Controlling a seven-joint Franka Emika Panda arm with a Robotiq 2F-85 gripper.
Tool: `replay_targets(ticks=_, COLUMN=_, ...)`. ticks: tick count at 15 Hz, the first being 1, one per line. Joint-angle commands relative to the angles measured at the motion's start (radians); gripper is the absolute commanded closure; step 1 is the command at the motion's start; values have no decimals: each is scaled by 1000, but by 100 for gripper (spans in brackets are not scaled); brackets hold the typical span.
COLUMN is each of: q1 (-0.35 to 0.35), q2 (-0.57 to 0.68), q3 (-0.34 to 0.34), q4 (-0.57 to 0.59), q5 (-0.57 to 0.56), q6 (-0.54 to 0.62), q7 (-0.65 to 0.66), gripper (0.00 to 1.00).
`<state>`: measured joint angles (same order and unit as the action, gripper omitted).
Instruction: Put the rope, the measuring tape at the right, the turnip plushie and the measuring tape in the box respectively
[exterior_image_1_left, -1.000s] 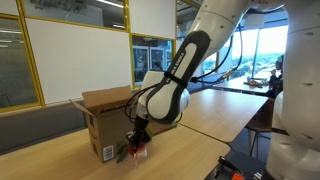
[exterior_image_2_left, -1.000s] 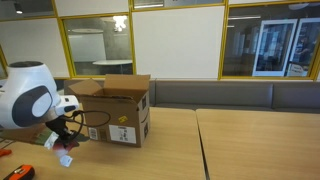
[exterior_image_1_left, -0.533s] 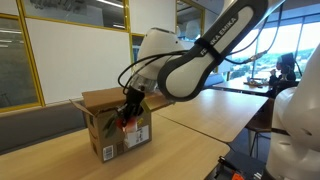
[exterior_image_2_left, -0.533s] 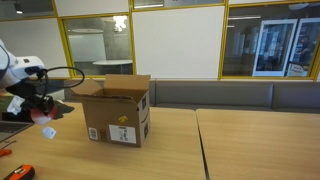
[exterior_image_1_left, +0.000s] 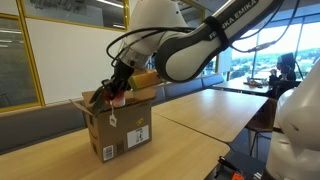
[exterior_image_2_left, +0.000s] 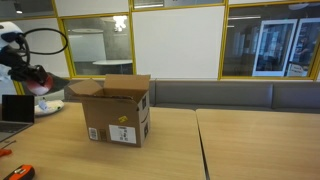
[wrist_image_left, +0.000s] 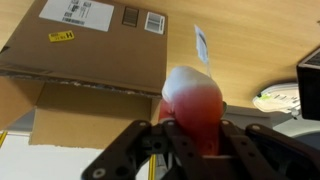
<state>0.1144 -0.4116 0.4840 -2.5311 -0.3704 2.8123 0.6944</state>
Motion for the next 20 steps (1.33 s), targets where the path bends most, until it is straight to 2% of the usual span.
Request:
replay_targets(ticks=1, q1=-191, q2=-2, q3=96, q4=31, q5=-180, q6=134, q7=129, gripper=86)
replay_targets(ticks=4, q1=-418, q2=-9, q3=208, q4=44, q5=-360, q6=294, q7=266, gripper=86)
replay_targets(ticks=7, q1=-639, q2=1, q3=333, q4=99, q5=-445, q6=388, q7=348, gripper=86)
replay_targets(ticks=13, q1=-1084, q2=86, q3=699, q4=270, q5=-453, q6=329, q7=390, gripper=86)
replay_targets(ticks=20, q1=-1622, q2=128, q3=1186, q4=317, q5=-392, q6=266, q7=362, gripper=86)
